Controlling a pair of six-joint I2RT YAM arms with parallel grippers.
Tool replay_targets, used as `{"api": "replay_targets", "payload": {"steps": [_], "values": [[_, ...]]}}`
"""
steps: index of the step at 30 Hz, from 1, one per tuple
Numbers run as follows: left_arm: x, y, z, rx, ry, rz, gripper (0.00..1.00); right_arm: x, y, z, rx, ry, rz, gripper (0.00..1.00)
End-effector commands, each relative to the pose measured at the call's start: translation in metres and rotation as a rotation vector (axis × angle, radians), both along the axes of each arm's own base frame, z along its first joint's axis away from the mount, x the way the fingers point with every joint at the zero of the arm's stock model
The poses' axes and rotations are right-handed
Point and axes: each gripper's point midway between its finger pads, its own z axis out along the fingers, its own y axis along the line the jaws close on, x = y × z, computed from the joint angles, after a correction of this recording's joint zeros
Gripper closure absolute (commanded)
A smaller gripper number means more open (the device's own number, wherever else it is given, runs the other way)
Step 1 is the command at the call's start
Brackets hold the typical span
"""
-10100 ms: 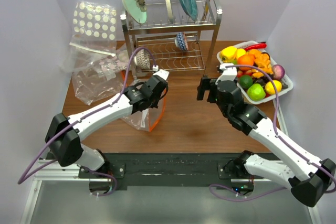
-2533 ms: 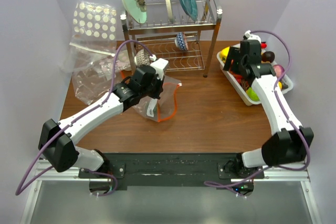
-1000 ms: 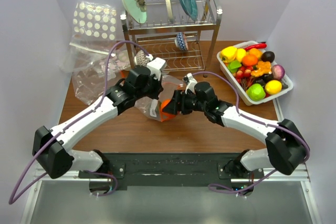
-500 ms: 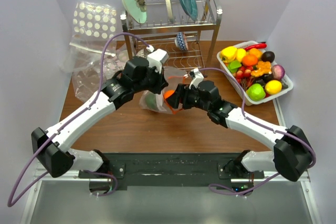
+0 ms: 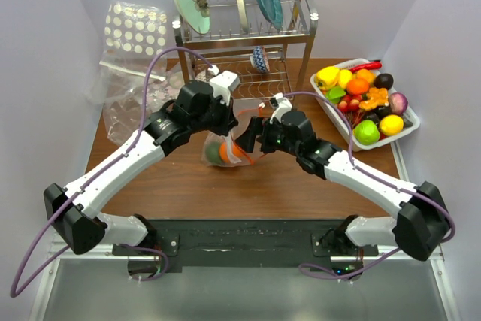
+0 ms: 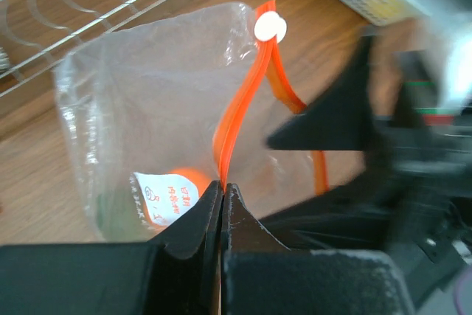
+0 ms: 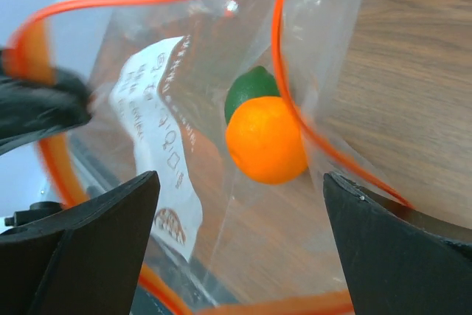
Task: Place the food in the zip-top bag and seal the zipper
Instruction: Place the fake fruit in the zipper food storage bag, then pick up the fake food from the bin.
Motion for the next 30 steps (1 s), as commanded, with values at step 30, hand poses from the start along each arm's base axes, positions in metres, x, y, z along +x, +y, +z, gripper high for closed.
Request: {"api": "replay_targets", "payload": {"steps": [30], "values": [[0.043, 0.036, 0.004, 0.106, -0.146, 0.217, 1.0, 0.101, -0.341, 0.058, -0.433, 0.047, -1.028, 0.01]]}}
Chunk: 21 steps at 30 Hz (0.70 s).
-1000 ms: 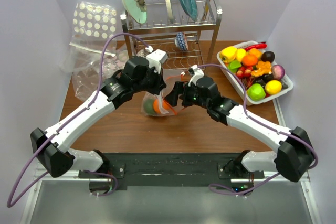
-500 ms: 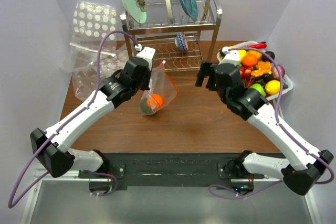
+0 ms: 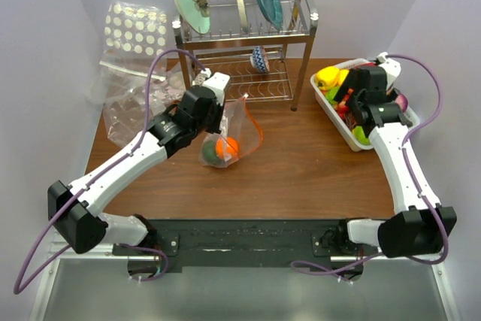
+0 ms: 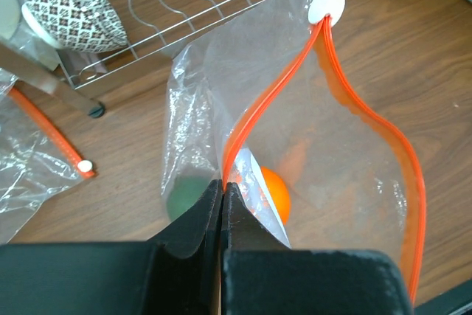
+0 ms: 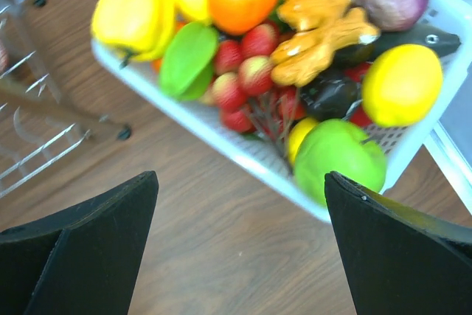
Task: Place the food in the zip-top bag and seal the zipper
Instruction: Pick up the fake food from the bin.
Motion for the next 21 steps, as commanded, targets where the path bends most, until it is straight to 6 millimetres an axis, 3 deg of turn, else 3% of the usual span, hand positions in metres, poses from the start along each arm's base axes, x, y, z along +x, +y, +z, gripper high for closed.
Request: {"api": "replay_targets", "payload": {"steps": [1, 3, 4, 7, 13, 21], "values": [[0.009, -0.016, 0.035, -0.088, -0.072, -0.038, 1.0, 0.013, -0.037, -0.014, 0.115, -0.037, -0.06, 0.01], [0.008, -0.016, 0.034, -0.095, -0.076, -0.045, 1.0, 0.018, -0.043, -0.024, 0.193, -0.054, -0.063, 0.01], [0.007, -0.017, 0.028, -0.096, -0.075, -0.049, 1.0, 0.02, -0.059, -0.025, 0.222, -0.079, -0.108, 0.01], [0.004, -0.018, 0.018, -0.101, -0.074, -0.066, 1.0, 0.026, -0.076, -0.036, 0.294, -0.105, -0.138, 0.01], [-0.001, -0.018, 0.006, -0.105, -0.067, -0.089, 1.0, 0.045, -0.087, -0.049, 0.368, -0.135, -0.158, 0.02], [-0.009, -0.018, 0.006, -0.129, -0.072, -0.11, 1.0, 0.064, -0.104, -0.073, 0.384, -0.173, -0.227, 0.04]]}}
